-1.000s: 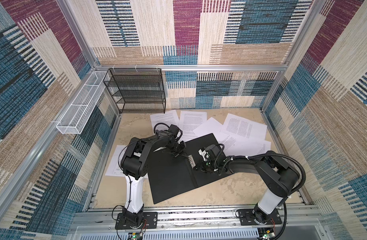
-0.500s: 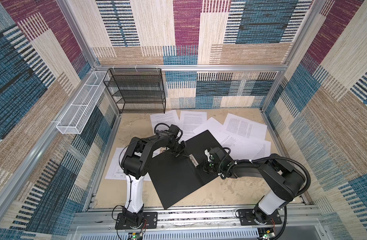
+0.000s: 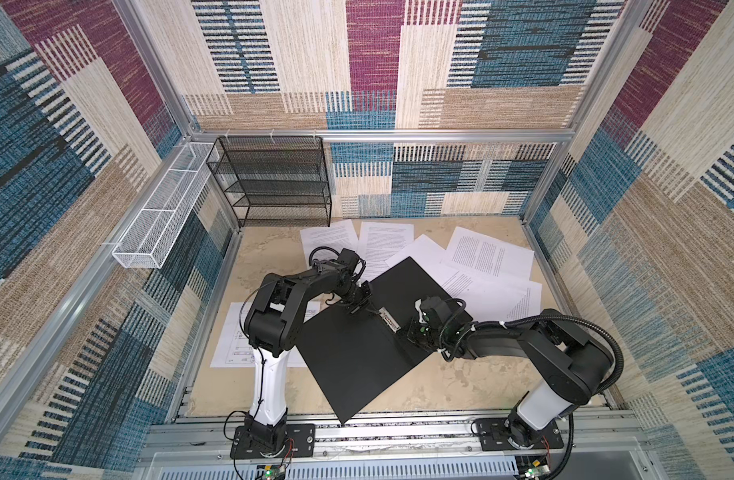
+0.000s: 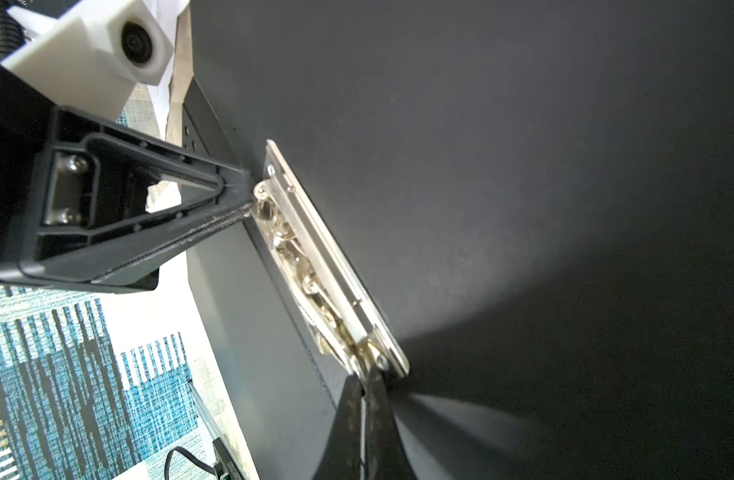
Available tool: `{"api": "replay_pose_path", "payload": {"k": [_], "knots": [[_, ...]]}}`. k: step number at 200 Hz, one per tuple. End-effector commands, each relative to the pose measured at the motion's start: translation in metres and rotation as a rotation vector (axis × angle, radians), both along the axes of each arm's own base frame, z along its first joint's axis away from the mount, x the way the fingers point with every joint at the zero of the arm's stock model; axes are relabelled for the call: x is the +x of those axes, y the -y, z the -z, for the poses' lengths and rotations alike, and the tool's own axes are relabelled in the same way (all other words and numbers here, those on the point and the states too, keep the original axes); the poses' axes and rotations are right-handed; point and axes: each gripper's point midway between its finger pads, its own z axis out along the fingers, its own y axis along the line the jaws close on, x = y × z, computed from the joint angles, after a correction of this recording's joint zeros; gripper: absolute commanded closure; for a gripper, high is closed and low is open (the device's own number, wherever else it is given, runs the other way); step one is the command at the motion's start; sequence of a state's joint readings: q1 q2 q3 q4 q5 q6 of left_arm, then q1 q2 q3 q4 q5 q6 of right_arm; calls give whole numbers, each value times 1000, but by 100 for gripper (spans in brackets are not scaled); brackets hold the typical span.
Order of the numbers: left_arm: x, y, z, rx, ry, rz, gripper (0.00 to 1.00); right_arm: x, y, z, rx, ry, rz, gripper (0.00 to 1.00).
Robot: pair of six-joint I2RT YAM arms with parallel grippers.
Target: Put the files into the folder
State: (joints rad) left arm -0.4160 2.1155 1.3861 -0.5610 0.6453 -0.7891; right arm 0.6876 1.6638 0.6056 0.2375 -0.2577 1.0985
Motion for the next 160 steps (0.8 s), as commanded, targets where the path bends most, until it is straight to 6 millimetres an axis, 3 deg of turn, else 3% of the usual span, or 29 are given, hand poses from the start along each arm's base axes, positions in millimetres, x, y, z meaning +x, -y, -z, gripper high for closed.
{"api": "replay_pose_path", "payload": {"k": [1,29,73,91,141,160], "knots": [[-16,-39,43,258,-51,0,100,-7,50,45,-267,-101,161,100],[-14,-39,46,259,-52,6,100,-3,49,34,-249,-72,171,100],[-6,-37,39,270,-31,40,100,19,41,-26,-227,82,172,100],[-3,-38,39,278,-26,42,100,22,37,-33,-216,97,157,100],[9,-29,28,243,-4,56,100,36,3,-66,-123,184,58,100],[18,-26,25,252,7,76,100,39,0,-60,-119,178,51,100]]}}
